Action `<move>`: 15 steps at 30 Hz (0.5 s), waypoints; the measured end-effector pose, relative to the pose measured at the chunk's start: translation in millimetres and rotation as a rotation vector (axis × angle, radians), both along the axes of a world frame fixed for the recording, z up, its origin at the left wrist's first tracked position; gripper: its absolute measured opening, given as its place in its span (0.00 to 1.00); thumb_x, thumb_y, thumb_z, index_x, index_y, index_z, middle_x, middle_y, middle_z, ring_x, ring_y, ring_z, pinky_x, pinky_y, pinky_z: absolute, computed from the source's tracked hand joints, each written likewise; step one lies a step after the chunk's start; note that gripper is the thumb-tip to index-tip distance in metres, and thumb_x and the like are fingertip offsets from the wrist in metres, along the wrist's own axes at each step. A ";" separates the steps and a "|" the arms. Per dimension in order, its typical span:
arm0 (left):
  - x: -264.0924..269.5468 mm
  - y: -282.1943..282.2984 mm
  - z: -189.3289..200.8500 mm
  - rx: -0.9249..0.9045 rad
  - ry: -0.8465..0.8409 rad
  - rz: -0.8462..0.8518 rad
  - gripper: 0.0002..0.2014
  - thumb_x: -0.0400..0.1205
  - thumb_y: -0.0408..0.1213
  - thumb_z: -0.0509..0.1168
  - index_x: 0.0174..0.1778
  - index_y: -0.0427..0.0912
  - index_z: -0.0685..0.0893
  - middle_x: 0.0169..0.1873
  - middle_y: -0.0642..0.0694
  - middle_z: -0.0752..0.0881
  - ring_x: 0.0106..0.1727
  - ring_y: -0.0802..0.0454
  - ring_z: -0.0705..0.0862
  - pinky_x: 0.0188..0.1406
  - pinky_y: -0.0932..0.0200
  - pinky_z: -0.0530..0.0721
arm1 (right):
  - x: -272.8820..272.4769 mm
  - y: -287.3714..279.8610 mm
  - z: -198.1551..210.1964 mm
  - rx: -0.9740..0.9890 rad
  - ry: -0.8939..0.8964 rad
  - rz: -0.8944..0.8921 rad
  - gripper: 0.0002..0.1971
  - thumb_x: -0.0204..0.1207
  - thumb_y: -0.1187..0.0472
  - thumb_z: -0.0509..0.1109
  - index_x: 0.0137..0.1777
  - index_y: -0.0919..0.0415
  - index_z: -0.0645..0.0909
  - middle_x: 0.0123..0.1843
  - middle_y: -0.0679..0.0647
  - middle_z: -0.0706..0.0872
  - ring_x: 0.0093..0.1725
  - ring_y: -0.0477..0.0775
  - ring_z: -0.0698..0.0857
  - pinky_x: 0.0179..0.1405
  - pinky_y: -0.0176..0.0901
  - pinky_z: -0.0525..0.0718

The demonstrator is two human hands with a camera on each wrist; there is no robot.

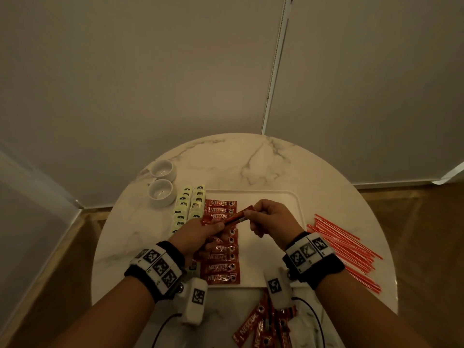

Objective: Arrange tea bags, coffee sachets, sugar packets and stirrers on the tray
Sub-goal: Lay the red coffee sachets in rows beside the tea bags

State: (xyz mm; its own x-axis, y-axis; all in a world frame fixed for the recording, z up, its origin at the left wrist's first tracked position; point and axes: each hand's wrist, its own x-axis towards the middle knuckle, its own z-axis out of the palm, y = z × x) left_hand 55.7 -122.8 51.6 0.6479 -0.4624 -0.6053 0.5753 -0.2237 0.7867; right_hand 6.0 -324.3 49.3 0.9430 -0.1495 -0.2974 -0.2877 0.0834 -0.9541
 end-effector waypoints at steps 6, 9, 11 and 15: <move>-7.1 -18.3 4.5 0.058 -0.054 0.120 0.19 0.80 0.55 0.65 0.51 0.40 0.85 0.37 0.39 0.91 0.17 0.56 0.66 0.16 0.66 0.65 | -1.9 23.4 -3.9 -0.690 -0.362 -0.112 0.08 0.72 0.63 0.74 0.37 0.59 0.76 0.37 0.48 0.78 0.36 0.45 0.77 0.35 0.33 0.76; -8.8 -22.3 2.8 0.007 0.000 0.252 0.19 0.78 0.54 0.68 0.50 0.40 0.85 0.29 0.43 0.89 0.18 0.57 0.65 0.16 0.66 0.64 | -5.3 34.5 -8.9 -0.940 -0.580 0.001 0.05 0.72 0.59 0.69 0.39 0.57 0.75 0.40 0.48 0.78 0.41 0.48 0.76 0.36 0.40 0.78; -9.8 -22.2 1.7 -0.037 0.031 0.283 0.14 0.77 0.49 0.70 0.42 0.40 0.86 0.27 0.46 0.87 0.18 0.56 0.64 0.17 0.65 0.63 | -6.8 41.5 -12.7 -1.065 -0.652 0.088 0.05 0.71 0.58 0.69 0.42 0.55 0.75 0.41 0.49 0.79 0.42 0.49 0.75 0.35 0.38 0.76; -6.2 -15.5 2.6 -0.056 0.020 0.258 0.10 0.77 0.36 0.69 0.30 0.41 0.81 0.21 0.48 0.76 0.17 0.56 0.65 0.18 0.65 0.63 | -10.3 49.7 -21.9 -1.049 -0.711 0.217 0.08 0.70 0.52 0.71 0.43 0.56 0.80 0.44 0.50 0.82 0.46 0.49 0.77 0.40 0.34 0.76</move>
State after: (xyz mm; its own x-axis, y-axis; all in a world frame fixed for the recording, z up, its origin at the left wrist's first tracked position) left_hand 49.5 -138.3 54.3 0.7370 -0.3164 -0.5973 0.6231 -0.0243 0.7818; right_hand -4.3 -274.6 27.4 0.8793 0.1708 0.4447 0.3960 -0.7808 -0.4833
